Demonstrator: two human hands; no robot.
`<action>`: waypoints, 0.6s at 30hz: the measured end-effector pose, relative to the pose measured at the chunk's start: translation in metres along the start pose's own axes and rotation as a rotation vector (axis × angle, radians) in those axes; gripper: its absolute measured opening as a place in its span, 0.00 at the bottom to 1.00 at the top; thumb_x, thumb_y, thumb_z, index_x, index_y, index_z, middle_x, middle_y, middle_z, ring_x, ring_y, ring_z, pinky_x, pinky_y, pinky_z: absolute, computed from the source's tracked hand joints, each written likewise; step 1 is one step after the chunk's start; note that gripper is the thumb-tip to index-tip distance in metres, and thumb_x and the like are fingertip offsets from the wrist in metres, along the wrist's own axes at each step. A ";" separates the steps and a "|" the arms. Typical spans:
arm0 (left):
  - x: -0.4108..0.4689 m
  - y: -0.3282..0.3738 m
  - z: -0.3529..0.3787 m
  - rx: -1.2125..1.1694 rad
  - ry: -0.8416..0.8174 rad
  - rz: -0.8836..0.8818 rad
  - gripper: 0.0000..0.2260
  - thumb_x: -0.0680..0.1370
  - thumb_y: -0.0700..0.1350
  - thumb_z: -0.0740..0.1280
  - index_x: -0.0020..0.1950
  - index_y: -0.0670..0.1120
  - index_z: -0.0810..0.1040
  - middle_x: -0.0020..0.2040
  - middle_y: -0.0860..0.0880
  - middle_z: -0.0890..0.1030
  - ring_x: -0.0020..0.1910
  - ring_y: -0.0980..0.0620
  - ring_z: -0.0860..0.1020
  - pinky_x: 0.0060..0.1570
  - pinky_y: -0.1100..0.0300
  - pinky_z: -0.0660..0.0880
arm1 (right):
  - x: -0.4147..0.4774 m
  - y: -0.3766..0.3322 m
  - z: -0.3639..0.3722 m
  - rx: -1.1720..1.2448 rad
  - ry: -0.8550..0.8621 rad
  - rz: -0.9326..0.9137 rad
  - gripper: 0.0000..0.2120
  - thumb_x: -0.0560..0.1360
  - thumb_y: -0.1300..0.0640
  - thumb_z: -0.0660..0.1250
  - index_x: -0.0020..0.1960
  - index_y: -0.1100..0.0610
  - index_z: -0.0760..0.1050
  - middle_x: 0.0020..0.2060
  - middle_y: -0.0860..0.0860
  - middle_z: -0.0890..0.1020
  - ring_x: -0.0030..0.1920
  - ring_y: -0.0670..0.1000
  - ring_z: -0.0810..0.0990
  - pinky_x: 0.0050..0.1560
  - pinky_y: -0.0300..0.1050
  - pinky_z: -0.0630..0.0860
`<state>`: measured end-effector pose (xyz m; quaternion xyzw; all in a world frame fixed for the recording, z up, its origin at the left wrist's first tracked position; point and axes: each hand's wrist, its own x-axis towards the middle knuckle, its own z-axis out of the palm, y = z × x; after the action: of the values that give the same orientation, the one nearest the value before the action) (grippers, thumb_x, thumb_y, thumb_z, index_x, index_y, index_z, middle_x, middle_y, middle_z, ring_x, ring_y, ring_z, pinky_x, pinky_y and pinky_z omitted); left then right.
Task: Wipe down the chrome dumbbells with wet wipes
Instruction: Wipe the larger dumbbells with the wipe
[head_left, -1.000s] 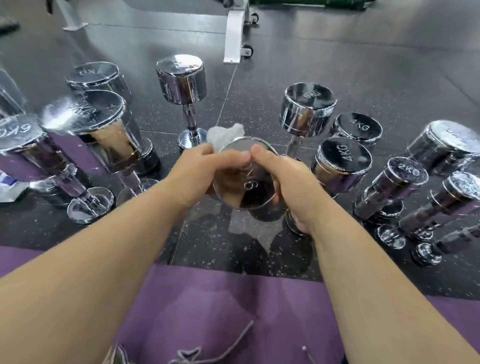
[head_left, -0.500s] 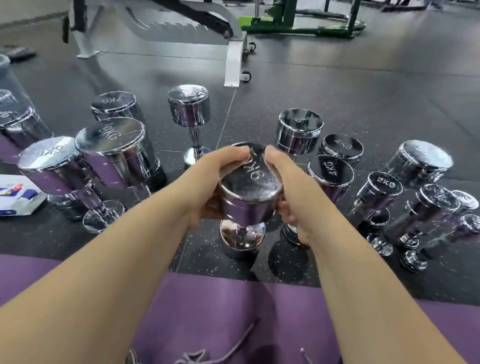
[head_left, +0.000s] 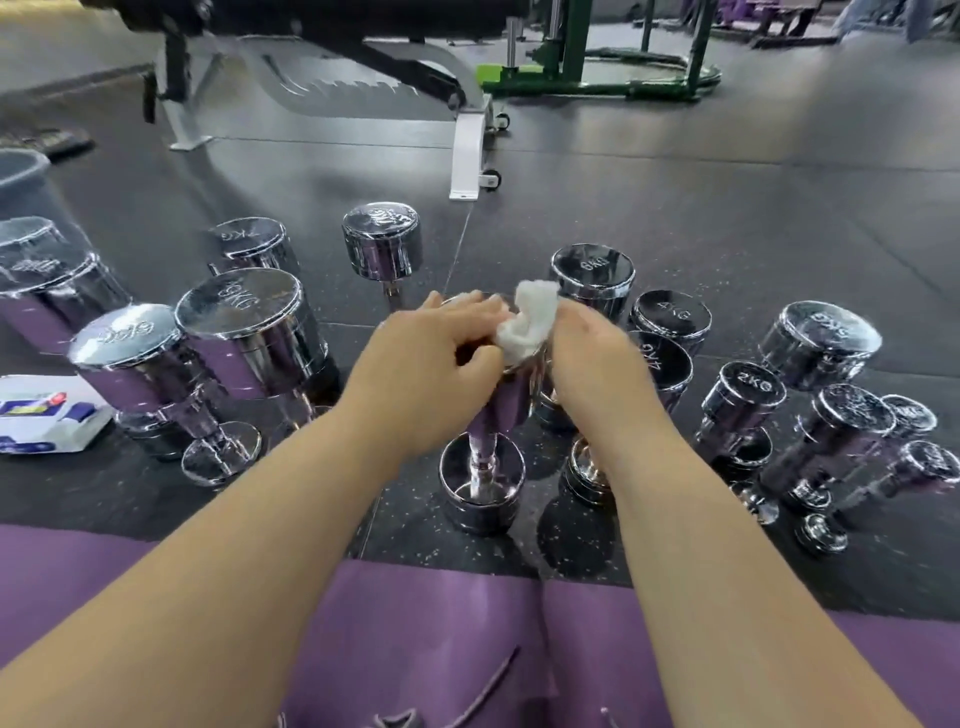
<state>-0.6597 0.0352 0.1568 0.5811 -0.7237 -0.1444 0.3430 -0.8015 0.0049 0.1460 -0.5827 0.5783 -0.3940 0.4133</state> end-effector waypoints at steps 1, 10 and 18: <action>-0.007 0.004 -0.003 -0.042 -0.005 -0.018 0.21 0.74 0.40 0.60 0.62 0.55 0.81 0.63 0.62 0.76 0.66 0.72 0.66 0.71 0.73 0.54 | -0.005 -0.006 -0.003 0.066 0.054 -0.108 0.16 0.80 0.44 0.59 0.63 0.44 0.78 0.56 0.44 0.82 0.55 0.46 0.79 0.59 0.47 0.75; -0.024 -0.018 -0.004 -0.695 0.264 -0.426 0.25 0.56 0.46 0.72 0.53 0.58 0.77 0.61 0.57 0.79 0.61 0.57 0.77 0.64 0.50 0.74 | -0.012 -0.022 0.005 -0.478 0.094 -0.450 0.18 0.75 0.61 0.66 0.28 0.50 0.70 0.30 0.47 0.73 0.43 0.56 0.70 0.41 0.43 0.60; -0.021 -0.041 0.007 -0.622 -0.063 -0.341 0.35 0.62 0.37 0.81 0.64 0.55 0.73 0.50 0.55 0.84 0.48 0.59 0.82 0.51 0.60 0.77 | -0.011 -0.067 0.014 -0.873 -0.175 -0.550 0.15 0.78 0.55 0.58 0.43 0.61 0.81 0.37 0.57 0.82 0.41 0.60 0.77 0.49 0.50 0.75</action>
<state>-0.6316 0.0423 0.1195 0.5565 -0.5480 -0.4310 0.4519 -0.7651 0.0152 0.2036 -0.8618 0.4776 -0.1600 0.0597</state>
